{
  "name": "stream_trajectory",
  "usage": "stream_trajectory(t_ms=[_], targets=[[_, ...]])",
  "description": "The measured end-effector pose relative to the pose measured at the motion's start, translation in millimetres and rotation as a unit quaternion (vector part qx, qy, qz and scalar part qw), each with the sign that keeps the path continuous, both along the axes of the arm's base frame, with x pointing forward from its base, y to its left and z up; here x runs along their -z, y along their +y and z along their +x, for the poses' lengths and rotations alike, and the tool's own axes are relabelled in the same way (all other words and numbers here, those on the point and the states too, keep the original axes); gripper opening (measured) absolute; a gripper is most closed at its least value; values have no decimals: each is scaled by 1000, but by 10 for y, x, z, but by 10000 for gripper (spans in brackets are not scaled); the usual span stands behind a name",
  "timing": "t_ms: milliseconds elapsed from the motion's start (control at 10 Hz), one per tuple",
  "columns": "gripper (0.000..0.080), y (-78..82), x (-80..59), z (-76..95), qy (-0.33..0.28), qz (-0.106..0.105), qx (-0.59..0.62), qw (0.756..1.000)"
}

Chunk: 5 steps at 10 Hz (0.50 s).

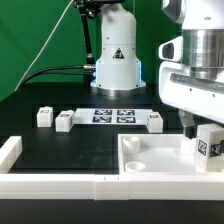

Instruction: Assemble one leg

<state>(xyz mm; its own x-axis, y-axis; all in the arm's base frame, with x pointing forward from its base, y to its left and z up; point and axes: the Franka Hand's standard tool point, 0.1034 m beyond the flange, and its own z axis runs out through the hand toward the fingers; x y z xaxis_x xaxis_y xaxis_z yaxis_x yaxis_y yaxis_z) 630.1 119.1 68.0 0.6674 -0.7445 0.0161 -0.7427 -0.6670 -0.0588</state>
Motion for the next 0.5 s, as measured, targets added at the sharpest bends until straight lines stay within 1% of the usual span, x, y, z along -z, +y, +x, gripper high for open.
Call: stream_trajectory(t_ms=[200,500], targets=[[648,36,15,-19,-2,-7,-109,994],[649,31,14,-17,-6,-15,-260,965]])
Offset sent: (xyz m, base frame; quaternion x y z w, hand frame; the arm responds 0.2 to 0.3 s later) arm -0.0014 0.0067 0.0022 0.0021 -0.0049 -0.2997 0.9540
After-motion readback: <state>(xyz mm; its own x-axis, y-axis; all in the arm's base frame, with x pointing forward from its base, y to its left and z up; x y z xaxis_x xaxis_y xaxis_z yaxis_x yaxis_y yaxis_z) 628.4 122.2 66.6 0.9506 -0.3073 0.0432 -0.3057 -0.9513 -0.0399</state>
